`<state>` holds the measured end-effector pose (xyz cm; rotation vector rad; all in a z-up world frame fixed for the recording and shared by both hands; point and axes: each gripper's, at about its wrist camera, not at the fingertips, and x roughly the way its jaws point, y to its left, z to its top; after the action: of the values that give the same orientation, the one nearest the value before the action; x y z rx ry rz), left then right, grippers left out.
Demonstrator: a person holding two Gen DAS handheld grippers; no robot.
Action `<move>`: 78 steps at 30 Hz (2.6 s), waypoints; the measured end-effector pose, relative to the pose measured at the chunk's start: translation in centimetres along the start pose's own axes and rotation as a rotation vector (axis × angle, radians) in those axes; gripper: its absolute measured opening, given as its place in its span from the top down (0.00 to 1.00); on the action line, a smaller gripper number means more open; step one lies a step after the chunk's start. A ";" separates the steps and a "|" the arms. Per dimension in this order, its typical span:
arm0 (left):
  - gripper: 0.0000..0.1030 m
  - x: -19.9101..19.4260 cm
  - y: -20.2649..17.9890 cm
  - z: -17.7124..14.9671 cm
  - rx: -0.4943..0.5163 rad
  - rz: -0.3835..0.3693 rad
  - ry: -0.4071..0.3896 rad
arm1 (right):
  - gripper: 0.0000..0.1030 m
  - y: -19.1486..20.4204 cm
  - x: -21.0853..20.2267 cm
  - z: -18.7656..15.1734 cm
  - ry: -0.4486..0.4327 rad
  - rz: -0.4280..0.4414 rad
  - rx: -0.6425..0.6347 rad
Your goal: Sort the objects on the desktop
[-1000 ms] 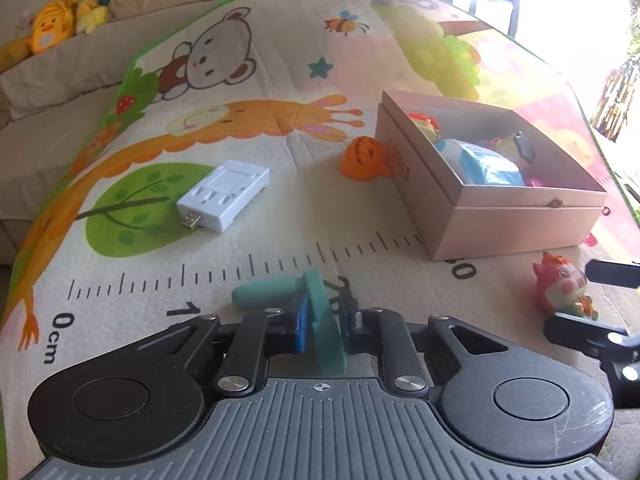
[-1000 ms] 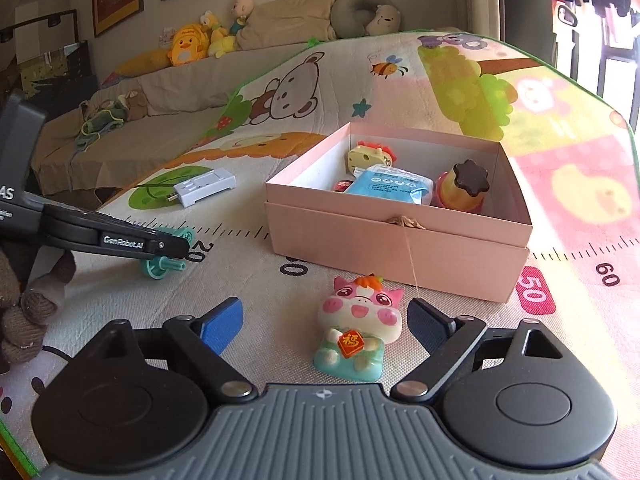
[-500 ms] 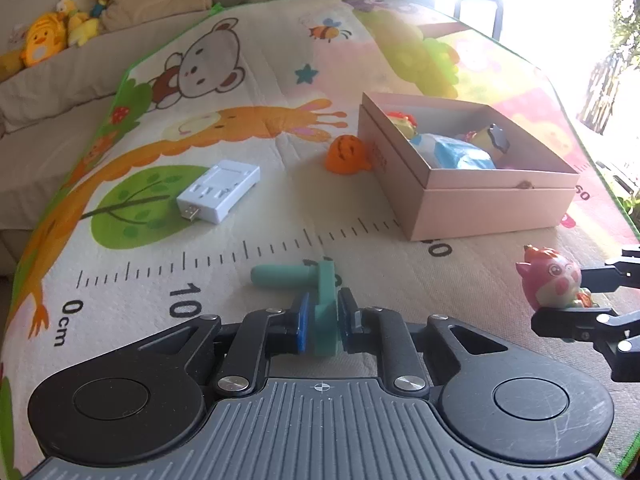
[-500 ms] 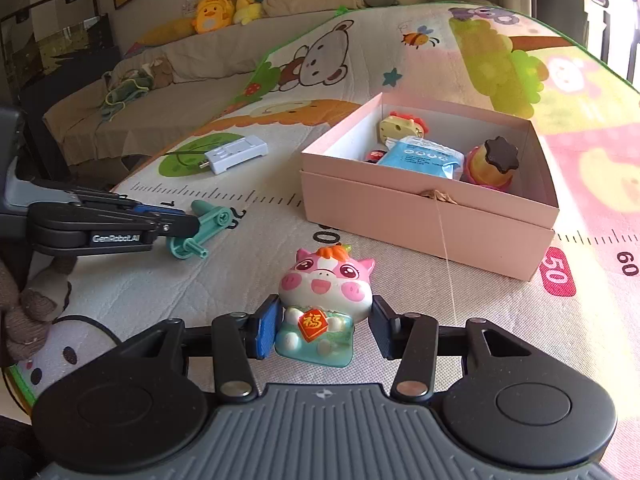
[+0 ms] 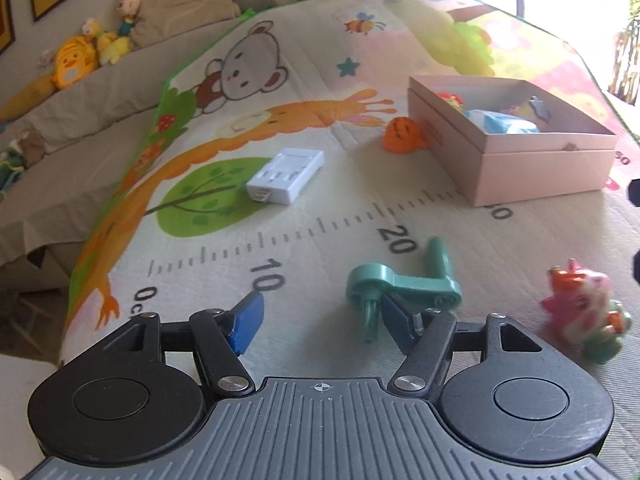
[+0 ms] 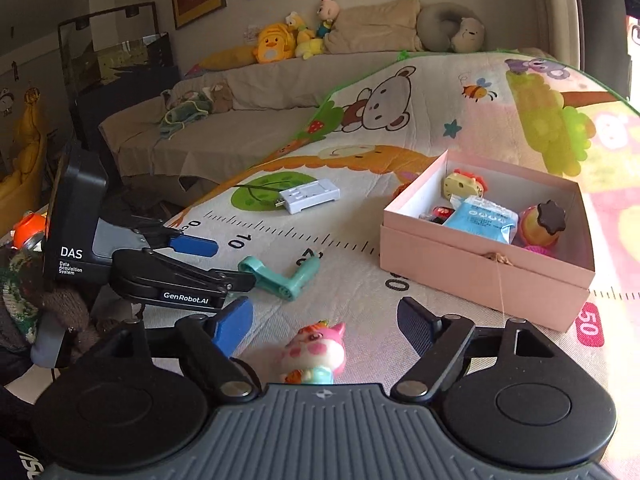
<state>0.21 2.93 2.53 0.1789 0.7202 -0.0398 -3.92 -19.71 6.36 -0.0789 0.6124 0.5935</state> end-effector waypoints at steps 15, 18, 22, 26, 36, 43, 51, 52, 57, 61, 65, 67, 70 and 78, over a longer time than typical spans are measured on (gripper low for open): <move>0.08 0.0 -1.7 0.5 0.106 -0.204 -0.021 | 0.16 -1.6 -1.3 -1.7 0.063 0.048 0.003; 0.06 -0.4 -2.2 -0.2 0.109 -0.261 -0.021 | 0.08 -5.3 -4.8 -0.8 -0.011 -0.006 0.100; 0.06 -0.6 -2.9 -0.3 0.102 -0.299 -0.017 | 0.00 -12.1 -11.2 0.2 -0.200 -0.218 0.345; 0.05 -0.9 -3.6 -0.2 0.093 -0.357 -0.006 | 0.00 -14.8 -13.5 -0.4 -0.281 -0.388 0.453; 0.03 -3.9 -4.8 -0.8 0.270 -0.326 -0.118 | 0.00 -10.2 -7.6 0.3 -0.177 -0.247 0.263; 0.03 0.8 -4.3 0.0 0.335 -0.228 -0.058 | 0.02 -3.8 -3.6 -0.8 -0.042 -0.083 0.027; 0.25 1.5 -4.2 0.4 0.246 -0.290 -0.048 | 0.16 0.6 1.3 -2.9 0.122 0.013 -0.078; 0.28 1.3 -4.3 0.4 0.239 -0.278 -0.051 | 0.19 0.6 1.9 -3.0 0.140 0.017 -0.073; 0.32 0.9 -4.3 0.2 0.164 -0.233 -0.041 | 0.48 0.5 3.9 -3.1 0.190 0.038 -0.069; 0.33 0.2 -4.2 -0.1 0.126 -0.232 -0.045 | 0.54 0.6 3.9 -2.8 0.214 0.034 -0.093; 0.33 -1.2 -4.1 0.1 0.109 -0.250 -0.072 | 0.54 0.6 2.4 -2.3 0.217 0.014 -0.120; 0.33 -2.3 -4.0 0.8 0.101 -0.258 -0.106 | 0.55 0.0 0.8 -1.5 0.190 0.016 -0.104; 0.33 -4.1 -4.1 2.8 0.093 -0.272 -0.177 | 0.55 -1.8 -2.3 0.8 0.097 -0.010 -0.056; 0.33 -5.7 -6.8 9.5 0.118 -0.300 -0.325 | 0.55 -7.6 -7.8 7.4 -0.139 -0.191 0.001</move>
<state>1.44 -5.63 12.33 0.1705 0.4155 -0.3903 -1.09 -28.16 16.04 -0.0929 0.4640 0.4096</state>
